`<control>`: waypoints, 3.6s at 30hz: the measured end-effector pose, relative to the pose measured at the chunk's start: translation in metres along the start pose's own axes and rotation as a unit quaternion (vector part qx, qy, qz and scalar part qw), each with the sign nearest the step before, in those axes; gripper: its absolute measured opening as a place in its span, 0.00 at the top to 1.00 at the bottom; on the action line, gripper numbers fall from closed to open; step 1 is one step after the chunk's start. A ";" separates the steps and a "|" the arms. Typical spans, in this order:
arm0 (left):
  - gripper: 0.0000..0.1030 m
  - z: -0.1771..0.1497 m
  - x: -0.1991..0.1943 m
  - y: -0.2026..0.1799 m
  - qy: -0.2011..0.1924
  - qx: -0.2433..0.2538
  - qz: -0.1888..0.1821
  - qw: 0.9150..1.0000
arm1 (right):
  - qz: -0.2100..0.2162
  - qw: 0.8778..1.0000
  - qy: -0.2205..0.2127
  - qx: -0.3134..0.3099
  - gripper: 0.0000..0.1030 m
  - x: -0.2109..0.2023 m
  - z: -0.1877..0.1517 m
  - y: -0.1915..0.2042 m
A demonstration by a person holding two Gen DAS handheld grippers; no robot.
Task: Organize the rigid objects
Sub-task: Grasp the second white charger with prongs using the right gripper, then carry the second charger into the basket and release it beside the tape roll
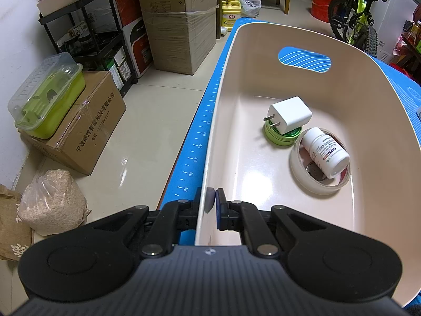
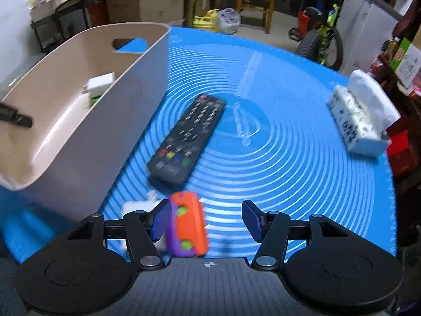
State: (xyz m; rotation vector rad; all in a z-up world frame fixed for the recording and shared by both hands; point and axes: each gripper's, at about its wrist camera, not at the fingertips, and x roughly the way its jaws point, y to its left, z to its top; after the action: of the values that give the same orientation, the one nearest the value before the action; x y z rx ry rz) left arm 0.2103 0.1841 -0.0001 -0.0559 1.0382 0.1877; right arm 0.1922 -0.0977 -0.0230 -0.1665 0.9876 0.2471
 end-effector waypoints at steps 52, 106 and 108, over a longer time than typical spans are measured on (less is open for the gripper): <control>0.90 0.000 0.002 -0.002 0.003 0.000 0.000 1.000 | 0.003 0.984 -0.171 -0.054 0.51 -0.060 0.061 0.046; 0.91 -0.004 0.003 0.000 0.005 -0.001 -0.008 1.000 | 0.122 0.962 0.048 -0.240 0.41 0.055 0.126 0.163; 0.91 -0.004 0.002 0.002 0.005 -0.001 -0.008 1.000 | 0.124 0.967 0.022 -0.223 0.40 0.035 0.129 0.148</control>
State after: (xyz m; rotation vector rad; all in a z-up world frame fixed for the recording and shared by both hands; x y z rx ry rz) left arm 0.2074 0.1853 -0.0040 -0.0682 1.0473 0.1737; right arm 0.2727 0.0811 0.0140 -0.4605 0.9852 0.6988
